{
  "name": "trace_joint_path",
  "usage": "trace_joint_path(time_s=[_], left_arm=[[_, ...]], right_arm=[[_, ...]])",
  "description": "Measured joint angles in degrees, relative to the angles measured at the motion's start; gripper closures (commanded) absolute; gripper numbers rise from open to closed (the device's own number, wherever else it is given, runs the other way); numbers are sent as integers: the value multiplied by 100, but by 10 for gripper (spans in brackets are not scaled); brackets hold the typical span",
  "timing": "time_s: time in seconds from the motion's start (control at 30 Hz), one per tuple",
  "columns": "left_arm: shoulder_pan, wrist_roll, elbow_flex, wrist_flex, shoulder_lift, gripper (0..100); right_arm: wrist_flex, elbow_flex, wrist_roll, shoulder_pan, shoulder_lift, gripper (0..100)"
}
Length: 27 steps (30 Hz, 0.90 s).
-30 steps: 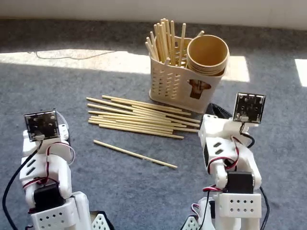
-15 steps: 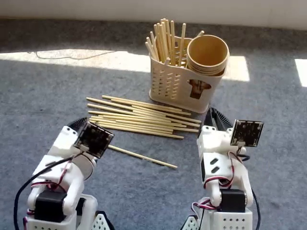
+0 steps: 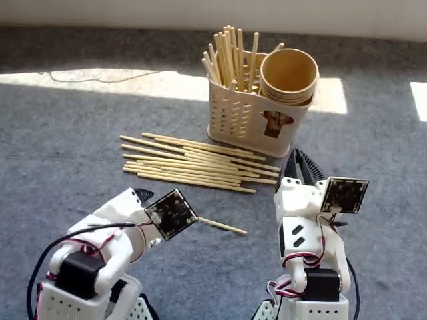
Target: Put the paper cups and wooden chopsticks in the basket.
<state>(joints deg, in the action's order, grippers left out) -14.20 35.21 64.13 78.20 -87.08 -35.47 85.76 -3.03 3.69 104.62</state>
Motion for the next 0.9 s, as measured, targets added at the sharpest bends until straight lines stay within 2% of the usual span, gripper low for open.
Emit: trace_joint_path(time_s=[0.1,0.33,0.67,0.9], left_arm=[[-176,0,-334,0,932,843],[-774,18,-1020,0,3297,841],[-1231,79,-1811,-18,5345,843],[-1292,369,-1881,-703,6778,843]], right_arm=[[0,35,0,0,0,971],[0,53,35,70,0,971],[0,53,44,70,0,971],[0,53,44,70,0,971]])
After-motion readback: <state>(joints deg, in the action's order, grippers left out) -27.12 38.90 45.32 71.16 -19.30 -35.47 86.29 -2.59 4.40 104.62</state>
